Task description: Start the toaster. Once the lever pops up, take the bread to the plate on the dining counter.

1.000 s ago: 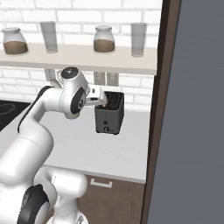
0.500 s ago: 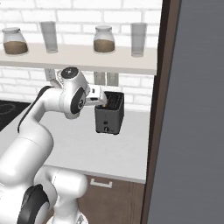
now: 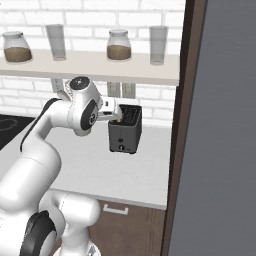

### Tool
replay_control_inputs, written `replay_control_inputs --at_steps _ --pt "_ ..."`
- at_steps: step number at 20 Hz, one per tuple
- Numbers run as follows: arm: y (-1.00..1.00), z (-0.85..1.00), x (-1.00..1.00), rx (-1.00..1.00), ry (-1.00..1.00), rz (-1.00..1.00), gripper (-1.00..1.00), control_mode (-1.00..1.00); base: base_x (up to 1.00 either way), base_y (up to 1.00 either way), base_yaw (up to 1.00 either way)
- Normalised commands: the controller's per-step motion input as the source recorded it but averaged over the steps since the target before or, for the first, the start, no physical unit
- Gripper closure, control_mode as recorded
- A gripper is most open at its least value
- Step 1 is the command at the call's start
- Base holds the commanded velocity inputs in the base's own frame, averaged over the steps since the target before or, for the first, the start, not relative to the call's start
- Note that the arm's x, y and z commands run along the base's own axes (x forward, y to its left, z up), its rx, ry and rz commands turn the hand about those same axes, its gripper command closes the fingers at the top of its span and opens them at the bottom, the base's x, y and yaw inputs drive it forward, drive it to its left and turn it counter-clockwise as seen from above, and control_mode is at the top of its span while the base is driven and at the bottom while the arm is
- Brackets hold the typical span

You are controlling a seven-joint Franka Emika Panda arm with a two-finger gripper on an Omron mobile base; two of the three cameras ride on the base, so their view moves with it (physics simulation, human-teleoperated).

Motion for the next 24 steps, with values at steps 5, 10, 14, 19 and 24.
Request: replay_control_inputs --at_steps 5,10,14,19,24 --pt "0.00 0.00 0.00 0.00 0.00 0.00 -1.00 -1.00 0.00 0.00 0.00" --pt "0.00 0.00 0.00 0.00 0.00 0.00 -1.00 -1.00 0.00 0.00 0.00" --pt "0.00 0.00 0.00 0.00 0.00 0.00 -1.00 -1.00 0.00 0.00 0.00" --pt "0.00 0.00 0.00 0.00 0.00 0.00 -1.00 -1.00 0.00 0.00 0.00" --pt "0.00 0.00 0.00 0.00 0.00 0.00 -1.00 -1.00 0.00 0.00 0.00"
